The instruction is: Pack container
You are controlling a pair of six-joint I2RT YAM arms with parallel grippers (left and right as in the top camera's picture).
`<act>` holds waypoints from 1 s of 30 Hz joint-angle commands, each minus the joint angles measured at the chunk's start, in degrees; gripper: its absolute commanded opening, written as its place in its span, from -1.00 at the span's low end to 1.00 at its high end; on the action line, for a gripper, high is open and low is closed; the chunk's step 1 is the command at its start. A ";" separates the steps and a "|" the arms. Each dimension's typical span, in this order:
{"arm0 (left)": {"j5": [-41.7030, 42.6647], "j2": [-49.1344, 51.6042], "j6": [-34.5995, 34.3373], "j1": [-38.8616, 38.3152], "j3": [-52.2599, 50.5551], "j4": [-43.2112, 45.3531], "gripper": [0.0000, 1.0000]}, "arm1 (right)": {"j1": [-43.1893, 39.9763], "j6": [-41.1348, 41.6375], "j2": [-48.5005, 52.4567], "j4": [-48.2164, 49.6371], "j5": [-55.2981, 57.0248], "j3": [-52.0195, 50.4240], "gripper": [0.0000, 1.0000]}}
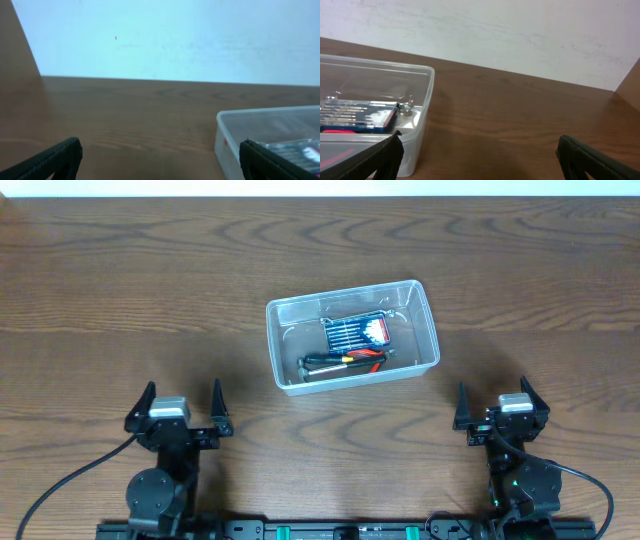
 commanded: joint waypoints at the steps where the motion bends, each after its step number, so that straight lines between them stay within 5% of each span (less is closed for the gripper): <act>1: 0.33 -1.22 6.27 0.31 -4.59 4.76 0.97 | 0.02 0.81 -0.42 -0.07 -0.22 -0.28 0.98; 5: 0.42 -1.36 7.45 0.31 -11.56 13.73 0.97 | 0.02 0.81 -0.42 -0.09 -0.22 -0.28 0.99; 12: 6.75 -1.36 6.43 0.63 -12.09 5.25 0.97 | 0.02 0.81 -0.42 -0.07 -0.22 -0.28 0.99; 30: 18.69 -1.36 -1.29 3.89 -12.09 6.38 0.97 | 0.02 0.81 -0.42 -0.07 -0.22 -0.28 0.98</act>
